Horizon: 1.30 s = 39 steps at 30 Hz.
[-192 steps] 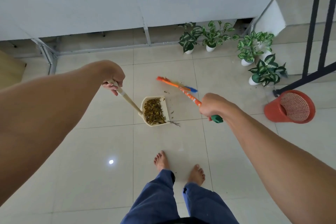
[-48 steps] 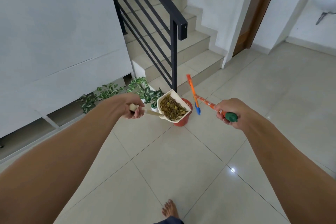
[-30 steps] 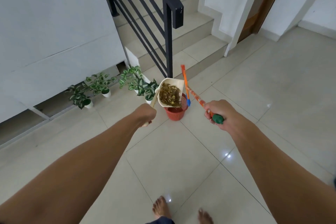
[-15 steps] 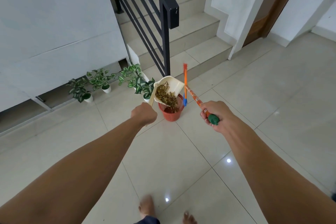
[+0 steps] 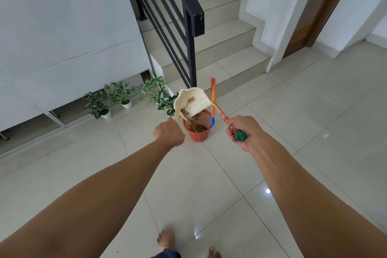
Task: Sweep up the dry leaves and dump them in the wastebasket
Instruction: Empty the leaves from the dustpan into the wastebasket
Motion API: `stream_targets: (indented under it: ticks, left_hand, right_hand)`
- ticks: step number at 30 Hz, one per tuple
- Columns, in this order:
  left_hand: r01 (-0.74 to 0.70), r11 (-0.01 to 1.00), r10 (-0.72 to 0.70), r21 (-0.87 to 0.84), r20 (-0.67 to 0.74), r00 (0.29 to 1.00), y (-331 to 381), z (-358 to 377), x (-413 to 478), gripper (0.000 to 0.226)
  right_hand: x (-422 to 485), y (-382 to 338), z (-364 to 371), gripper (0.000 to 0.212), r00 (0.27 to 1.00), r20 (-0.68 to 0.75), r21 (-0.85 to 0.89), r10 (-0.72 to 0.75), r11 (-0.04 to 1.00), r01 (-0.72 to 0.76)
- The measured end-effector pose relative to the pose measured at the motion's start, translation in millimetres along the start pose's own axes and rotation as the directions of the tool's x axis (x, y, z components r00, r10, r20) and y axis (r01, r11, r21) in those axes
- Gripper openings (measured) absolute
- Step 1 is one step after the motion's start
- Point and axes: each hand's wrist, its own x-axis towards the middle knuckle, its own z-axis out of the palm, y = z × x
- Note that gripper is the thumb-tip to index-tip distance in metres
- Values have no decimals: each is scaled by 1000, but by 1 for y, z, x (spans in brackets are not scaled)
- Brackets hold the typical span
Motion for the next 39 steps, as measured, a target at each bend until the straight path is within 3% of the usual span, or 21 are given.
stream_targets:
  ticks: [14,19,22,25,39]
  left_hand:
    - [-6,1000,6,21,-11,1000,2,-21,-20,25]
    - [52,989,-45,-139,53,998,-13,-57,-16,7]
    - [158,945,-111,-285,175,978,-33,-84,-13,8]
    - [210,935,-131,-286,272,953,-60,-111,-20,12]
    - [398,883,-278,-251,404,872,-299,-144,-20,20]
  right_hand:
    - [-17,2,-10,19,1000,10,-11,-4,1000,5]
    - [-26,3,-4,17,1000,19,5,-11,1000,11]
    - [-32,3,9,15,999,45,29,-9,1000,8]
    - [-40,6,31,21,998,66,21,-8,1000,7]
    - [-91,79,214,13,976,182,-39,123,992,-118]
